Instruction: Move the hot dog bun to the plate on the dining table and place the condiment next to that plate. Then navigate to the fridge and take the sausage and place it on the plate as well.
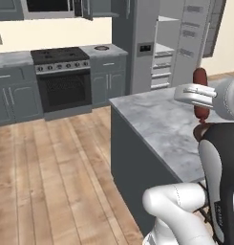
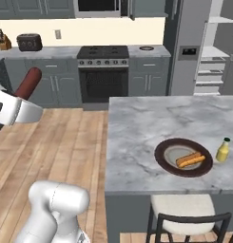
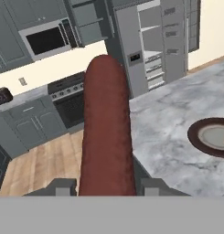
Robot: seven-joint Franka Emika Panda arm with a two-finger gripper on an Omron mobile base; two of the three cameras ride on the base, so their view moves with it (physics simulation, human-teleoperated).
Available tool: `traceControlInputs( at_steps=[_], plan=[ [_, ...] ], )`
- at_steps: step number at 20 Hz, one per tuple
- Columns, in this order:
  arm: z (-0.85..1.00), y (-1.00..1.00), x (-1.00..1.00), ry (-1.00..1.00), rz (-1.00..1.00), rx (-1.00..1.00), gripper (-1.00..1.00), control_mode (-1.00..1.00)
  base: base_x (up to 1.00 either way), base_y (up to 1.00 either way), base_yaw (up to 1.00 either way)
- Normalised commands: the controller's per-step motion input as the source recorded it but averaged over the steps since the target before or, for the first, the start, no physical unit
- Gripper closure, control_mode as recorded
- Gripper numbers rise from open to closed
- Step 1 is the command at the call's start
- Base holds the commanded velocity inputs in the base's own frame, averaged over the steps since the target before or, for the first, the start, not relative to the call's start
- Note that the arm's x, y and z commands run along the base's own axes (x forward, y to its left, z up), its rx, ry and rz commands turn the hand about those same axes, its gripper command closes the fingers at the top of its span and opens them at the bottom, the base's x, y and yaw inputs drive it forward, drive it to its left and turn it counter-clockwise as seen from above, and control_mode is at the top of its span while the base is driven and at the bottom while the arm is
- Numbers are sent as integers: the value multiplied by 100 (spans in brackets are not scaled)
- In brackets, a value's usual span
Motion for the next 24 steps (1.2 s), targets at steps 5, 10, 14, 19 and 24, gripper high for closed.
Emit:
traceControlInputs(
  at_steps=[5, 10, 14, 19, 24],
  plan=[
    [0, 0, 0, 0, 0, 0, 100, 100, 61, -82, 3],
    [0, 0, 0, 0, 0, 0, 100, 100, 83, -62, -20],
    [0, 0, 0, 0, 0, 0, 100, 100, 87, -44, -43],
    [0, 0, 0, 0, 0, 0, 100, 100, 86, -31, -50],
    [0, 0, 0, 0, 0, 0, 100, 100, 89, -34, -49]
  ],
)
